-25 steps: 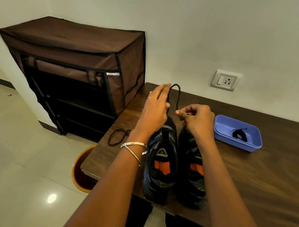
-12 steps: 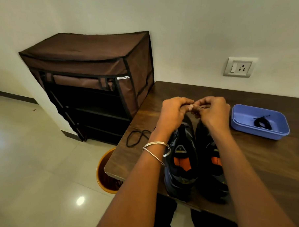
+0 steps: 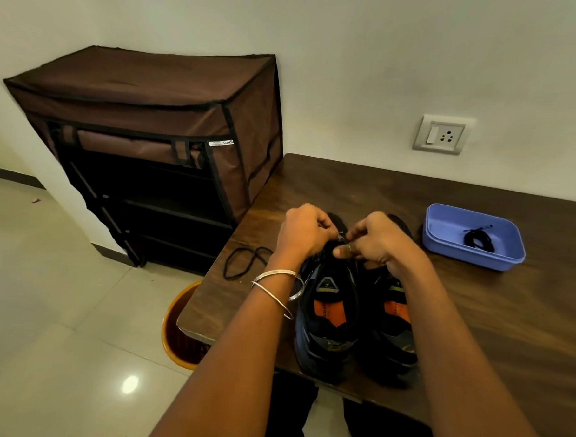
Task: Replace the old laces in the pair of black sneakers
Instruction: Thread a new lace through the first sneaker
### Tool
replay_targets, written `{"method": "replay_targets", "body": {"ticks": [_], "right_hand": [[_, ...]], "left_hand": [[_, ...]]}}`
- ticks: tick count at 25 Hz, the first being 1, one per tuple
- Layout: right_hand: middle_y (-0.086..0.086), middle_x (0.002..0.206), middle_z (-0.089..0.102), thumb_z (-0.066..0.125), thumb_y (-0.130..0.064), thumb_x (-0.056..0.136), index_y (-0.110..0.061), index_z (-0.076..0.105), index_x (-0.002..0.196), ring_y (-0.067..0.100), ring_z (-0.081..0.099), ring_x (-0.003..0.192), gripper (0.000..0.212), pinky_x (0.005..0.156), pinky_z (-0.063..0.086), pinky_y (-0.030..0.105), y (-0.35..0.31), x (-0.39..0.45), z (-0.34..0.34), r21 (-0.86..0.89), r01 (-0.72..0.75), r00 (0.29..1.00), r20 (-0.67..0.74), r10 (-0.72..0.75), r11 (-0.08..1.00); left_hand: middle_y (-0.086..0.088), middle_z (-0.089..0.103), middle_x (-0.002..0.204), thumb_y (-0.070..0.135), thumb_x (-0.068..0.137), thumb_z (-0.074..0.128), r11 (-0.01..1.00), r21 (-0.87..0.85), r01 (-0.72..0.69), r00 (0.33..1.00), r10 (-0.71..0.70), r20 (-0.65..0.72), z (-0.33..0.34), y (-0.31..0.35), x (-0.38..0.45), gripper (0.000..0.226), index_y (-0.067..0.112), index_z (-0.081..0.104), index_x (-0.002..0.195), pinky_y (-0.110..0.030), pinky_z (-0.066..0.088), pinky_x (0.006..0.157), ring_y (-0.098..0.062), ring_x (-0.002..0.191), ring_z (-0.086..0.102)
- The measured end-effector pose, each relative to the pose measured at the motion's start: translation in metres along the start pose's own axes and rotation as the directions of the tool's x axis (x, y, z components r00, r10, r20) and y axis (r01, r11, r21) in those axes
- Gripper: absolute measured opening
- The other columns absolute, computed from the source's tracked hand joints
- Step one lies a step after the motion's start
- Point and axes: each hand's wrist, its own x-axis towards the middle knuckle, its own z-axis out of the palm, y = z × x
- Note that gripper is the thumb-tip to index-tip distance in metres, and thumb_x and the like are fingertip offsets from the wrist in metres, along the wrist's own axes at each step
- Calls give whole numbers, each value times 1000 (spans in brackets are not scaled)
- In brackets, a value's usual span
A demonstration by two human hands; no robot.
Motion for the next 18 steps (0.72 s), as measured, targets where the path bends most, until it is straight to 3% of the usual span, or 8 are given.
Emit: {"method": "replay_targets", "body": {"ticks": [3,6,11,14,18], "right_hand": [[15,106,63,87,-16,73,-7,60,114,29,65,94,51,72,62,40,-1,-8,9,-90,-34,984,172,50,995],[18,100,62,78,-6,80,0,62,111,25,62,79,35,66,61,37,6,-4,11,-56,-59,987,144,67,997],[24,109,69,69,0,85,-2,68,94,27,63,80,9,57,57,31,15,-5,7,75,-102,987,135,92,992],[24,111,69,68,2,86,-5,68,89,27,63,85,7,58,56,31,17,-6,5,125,-109,986,141,92,986],[25,112,69,66,3,87,0,68,100,26,62,80,14,60,56,32,18,-4,5,123,-106,985,152,86,987]], "left_hand": [[-2,70,94,23,80,77,991,31,133,989,-135,54,7,-3,1,26,31,65,58,-34,56,83,-18,92,65],[-6,67,104,20,79,78,968,58,242,969,-245,42,16,-1,1,6,19,74,75,-34,55,83,-22,98,64],[-8,66,106,25,78,78,934,17,357,934,-357,4,26,-1,4,23,12,73,98,-36,57,78,-25,96,64],[-6,65,106,27,80,77,915,34,403,915,-403,-13,33,1,5,24,16,72,101,-38,57,78,-26,95,64],[-7,65,109,26,81,74,897,1,441,897,-441,9,42,-1,8,25,15,72,103,-39,57,80,-27,96,64]]}}
